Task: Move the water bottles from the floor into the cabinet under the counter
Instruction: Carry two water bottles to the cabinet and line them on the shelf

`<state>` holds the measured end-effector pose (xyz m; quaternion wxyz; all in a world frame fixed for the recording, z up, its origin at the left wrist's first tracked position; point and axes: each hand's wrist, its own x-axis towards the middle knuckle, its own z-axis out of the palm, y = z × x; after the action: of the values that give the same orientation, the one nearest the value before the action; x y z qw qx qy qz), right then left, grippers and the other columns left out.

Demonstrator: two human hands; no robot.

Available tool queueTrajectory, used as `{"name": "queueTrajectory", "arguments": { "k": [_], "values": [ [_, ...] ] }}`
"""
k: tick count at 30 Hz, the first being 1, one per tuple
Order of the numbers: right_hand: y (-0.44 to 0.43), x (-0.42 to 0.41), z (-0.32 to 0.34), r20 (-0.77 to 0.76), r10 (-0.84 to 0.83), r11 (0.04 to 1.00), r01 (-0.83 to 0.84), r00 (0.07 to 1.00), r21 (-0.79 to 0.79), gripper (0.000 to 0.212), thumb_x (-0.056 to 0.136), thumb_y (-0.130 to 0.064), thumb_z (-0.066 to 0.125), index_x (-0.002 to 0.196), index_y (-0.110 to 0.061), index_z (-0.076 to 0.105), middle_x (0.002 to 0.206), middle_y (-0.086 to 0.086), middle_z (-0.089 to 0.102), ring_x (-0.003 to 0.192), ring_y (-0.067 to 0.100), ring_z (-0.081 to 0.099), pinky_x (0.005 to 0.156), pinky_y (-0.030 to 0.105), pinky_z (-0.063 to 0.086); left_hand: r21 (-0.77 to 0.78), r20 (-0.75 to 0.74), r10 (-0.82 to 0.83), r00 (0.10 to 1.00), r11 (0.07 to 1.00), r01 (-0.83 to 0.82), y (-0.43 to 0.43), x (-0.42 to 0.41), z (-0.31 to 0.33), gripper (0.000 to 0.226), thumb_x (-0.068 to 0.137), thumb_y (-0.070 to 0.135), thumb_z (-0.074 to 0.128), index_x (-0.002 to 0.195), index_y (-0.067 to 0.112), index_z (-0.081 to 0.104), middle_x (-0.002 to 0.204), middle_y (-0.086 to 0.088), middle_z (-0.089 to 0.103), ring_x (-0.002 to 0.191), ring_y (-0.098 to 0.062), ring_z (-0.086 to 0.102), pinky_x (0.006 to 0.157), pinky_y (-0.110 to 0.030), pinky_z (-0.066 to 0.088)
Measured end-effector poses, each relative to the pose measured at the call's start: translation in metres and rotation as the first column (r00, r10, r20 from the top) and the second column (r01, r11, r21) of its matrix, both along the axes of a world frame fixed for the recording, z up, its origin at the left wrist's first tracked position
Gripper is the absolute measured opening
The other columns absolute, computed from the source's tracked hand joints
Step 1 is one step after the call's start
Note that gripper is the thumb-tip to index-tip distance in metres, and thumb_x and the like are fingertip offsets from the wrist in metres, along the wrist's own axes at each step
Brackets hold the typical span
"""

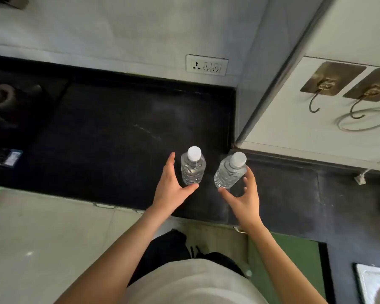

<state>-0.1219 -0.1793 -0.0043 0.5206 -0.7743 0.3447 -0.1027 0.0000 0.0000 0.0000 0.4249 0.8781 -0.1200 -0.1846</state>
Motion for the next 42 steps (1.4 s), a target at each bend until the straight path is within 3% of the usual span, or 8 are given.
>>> {"name": "queueTrajectory", "arguments": {
  "k": [3,9,13,18,22,32,38,42],
  "values": [
    [-0.001,0.013,-0.002,0.009,-0.049,0.997,0.049,0.999,0.052,0.073,0.077,-0.02,0.084,0.139,-0.028,0.046,0.133,-0.016,0.059,0.121,0.0,0.053,0.1,0.01,0.037,-0.082,-0.053,-0.01,0.999,0.997,0.005,-0.008,0.017,-0.003,0.099,0.067,0.033,0.087,0.147,0.028,0.027,0.147,0.006,0.043,0.133,-0.007,0.042,0.104,-0.025,0.038],
    [0.001,0.024,-0.009,-0.025,-0.099,0.986,0.101,0.995,0.136,0.07,0.076,-0.015,0.085,0.134,-0.03,0.048,0.12,-0.028,0.058,0.111,-0.002,0.057,0.093,0.018,0.045,-0.142,-0.148,-0.028,0.989,0.99,0.007,-0.02,0.021,-0.006,0.07,0.067,0.021,0.088,0.125,0.028,0.05,0.106,0.025,0.058,0.097,0.01,0.056,0.078,0.005,0.035],
    [0.0,0.027,-0.007,-0.01,-0.121,0.985,0.121,0.993,0.121,0.067,0.075,-0.015,0.086,0.132,-0.024,0.052,0.122,-0.013,0.063,0.111,0.007,0.06,0.086,0.008,0.045,-0.147,-0.153,-0.015,0.988,0.989,-0.008,-0.02,0.024,-0.004,0.064,0.065,0.019,0.089,0.115,0.033,0.05,0.1,0.027,0.06,0.096,0.005,0.06,0.078,0.0,0.041],
    [0.0,0.013,-0.001,0.018,-0.132,0.985,0.13,0.991,0.113,0.054,0.073,-0.018,0.087,0.121,-0.019,0.062,0.109,-0.008,0.071,0.1,0.006,0.068,0.093,0.033,0.057,-0.133,-0.112,-0.003,0.994,0.991,-0.012,-0.009,0.018,0.006,0.07,0.065,0.02,0.089,0.125,0.023,0.054,0.1,0.024,0.06,0.1,-0.003,0.062,0.081,-0.006,0.044],
    [0.0,-0.01,0.014,0.097,-0.092,0.977,0.071,0.991,0.2,0.044,0.075,-0.01,0.086,0.113,-0.018,0.065,0.105,-0.004,0.074,0.1,0.011,0.07,0.093,0.036,0.057,-0.194,-0.115,0.077,0.99,0.976,-0.098,0.008,0.002,0.018,0.069,0.063,0.02,0.09,0.123,0.024,0.057,0.108,0.014,0.067,0.102,-0.004,0.065,0.088,-0.02,0.052],
    [0.021,-0.07,0.044,0.21,0.143,0.919,-0.208,0.967,0.334,0.037,0.079,0.0,0.079,0.112,-0.012,0.064,0.098,0.004,0.075,0.09,0.022,0.073,0.076,0.03,0.059,-0.269,-0.176,0.332,0.927,0.889,-0.369,0.059,-0.116,0.048,0.049,0.068,0.011,0.087,0.108,0.029,0.064,0.094,0.015,0.073,0.088,0.0,0.069,0.07,-0.012,0.05],
    [0.053,-0.098,0.033,0.163,0.331,0.867,-0.368,0.929,0.335,0.035,0.078,-0.004,0.081,0.11,-0.013,0.067,0.097,0.0,0.076,0.087,0.015,0.073,0.072,0.022,0.056,-0.174,-0.233,0.534,0.813,0.799,-0.575,0.099,-0.187,0.041,0.045,0.065,0.013,0.088,0.102,0.028,0.067,0.088,0.013,0.072,0.078,0.006,0.065,0.062,-0.008,0.047],
    [0.084,-0.103,0.032,0.119,0.483,0.812,-0.495,0.867,0.31,0.039,0.076,-0.006,0.083,0.109,-0.017,0.065,0.094,-0.005,0.075,0.086,0.006,0.071,0.067,0.015,0.054,-0.125,-0.266,0.662,0.701,0.697,-0.706,0.135,-0.229,0.035,0.046,0.06,0.017,0.09,0.1,0.024,0.068,0.088,0.008,0.074,0.077,-0.001,0.069,0.067,-0.019,0.051]
  ]
}}
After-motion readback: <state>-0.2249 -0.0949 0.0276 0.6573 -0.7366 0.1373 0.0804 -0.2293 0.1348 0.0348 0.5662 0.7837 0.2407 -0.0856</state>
